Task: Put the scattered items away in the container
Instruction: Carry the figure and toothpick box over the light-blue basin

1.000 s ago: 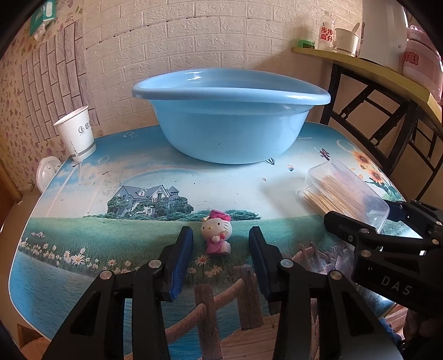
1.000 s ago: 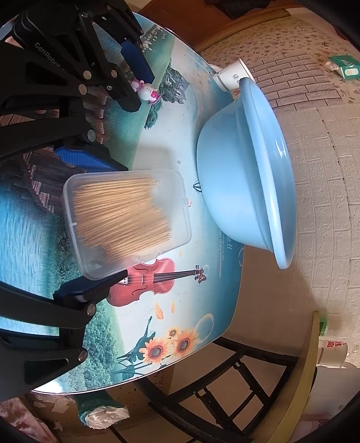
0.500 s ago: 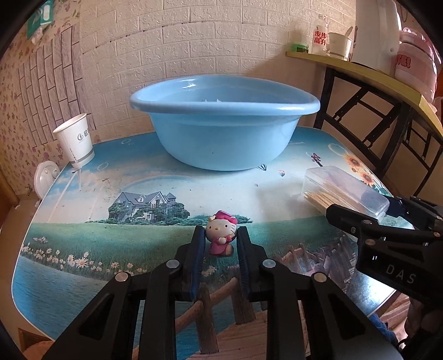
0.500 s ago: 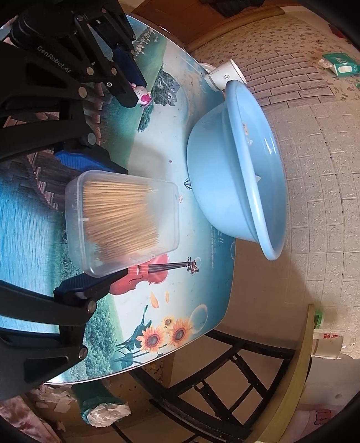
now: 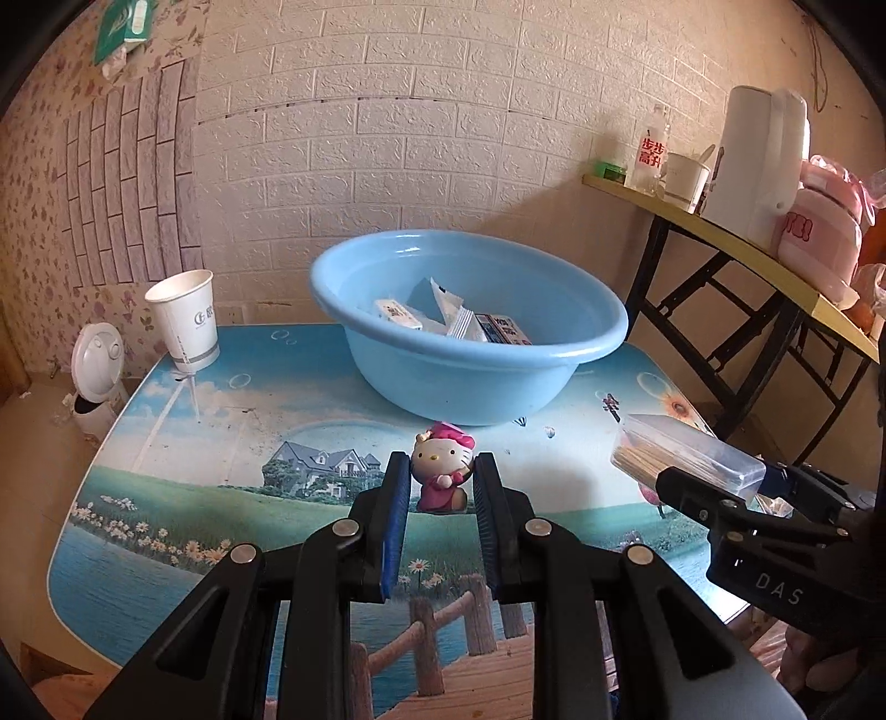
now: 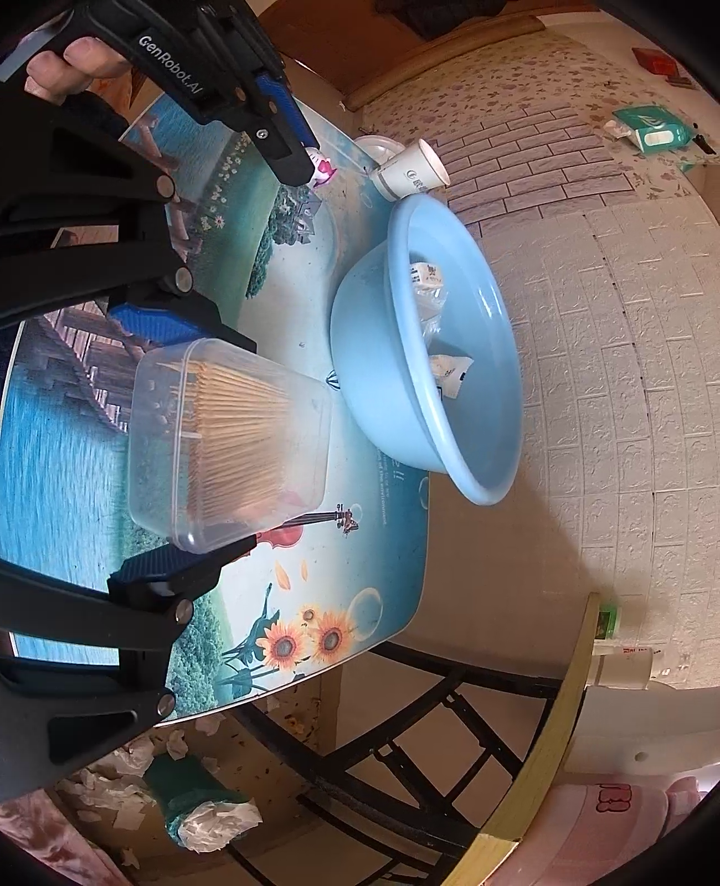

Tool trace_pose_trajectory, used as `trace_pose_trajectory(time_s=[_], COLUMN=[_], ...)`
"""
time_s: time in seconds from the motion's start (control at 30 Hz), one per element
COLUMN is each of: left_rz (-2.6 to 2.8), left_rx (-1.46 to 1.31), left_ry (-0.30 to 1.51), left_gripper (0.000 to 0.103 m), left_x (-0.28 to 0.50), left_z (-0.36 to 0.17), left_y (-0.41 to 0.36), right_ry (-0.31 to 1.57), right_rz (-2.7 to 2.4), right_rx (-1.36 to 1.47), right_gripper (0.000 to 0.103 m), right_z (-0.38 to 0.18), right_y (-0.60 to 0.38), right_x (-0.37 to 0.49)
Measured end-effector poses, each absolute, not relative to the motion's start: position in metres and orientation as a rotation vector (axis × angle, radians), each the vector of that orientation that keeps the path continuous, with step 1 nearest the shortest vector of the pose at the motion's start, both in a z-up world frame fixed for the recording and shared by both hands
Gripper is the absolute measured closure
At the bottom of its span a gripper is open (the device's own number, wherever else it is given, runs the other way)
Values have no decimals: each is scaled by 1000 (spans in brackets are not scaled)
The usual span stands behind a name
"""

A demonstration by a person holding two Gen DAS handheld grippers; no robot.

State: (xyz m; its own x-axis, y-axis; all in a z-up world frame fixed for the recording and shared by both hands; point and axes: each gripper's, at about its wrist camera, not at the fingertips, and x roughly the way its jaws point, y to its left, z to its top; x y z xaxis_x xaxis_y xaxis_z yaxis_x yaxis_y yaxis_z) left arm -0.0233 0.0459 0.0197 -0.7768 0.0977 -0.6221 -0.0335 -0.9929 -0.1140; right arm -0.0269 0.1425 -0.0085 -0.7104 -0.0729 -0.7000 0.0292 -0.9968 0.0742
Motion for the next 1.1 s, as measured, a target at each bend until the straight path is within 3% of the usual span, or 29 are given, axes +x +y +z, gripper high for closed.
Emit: trace_pose_trajectory(time_s=[0.37,0.63,1.1], left_rz=[2946,2967,2894], left_rx=[-993,-953,-1082], left_ry=[-182,-183,-81], left_gripper=[82,82,82], left_x=[-42,-84,-177], left_z=[55,82,54], left_y=[29,26,41], right_ry=[-98,-59,-53], right_rz=[-2882,-2849,-2776], right_rx=[1026,1021,1100], right_gripper=[41,41,40], right_z=[45,70,46], right_y=[140,132,123], right_x=[-30,-76,-138])
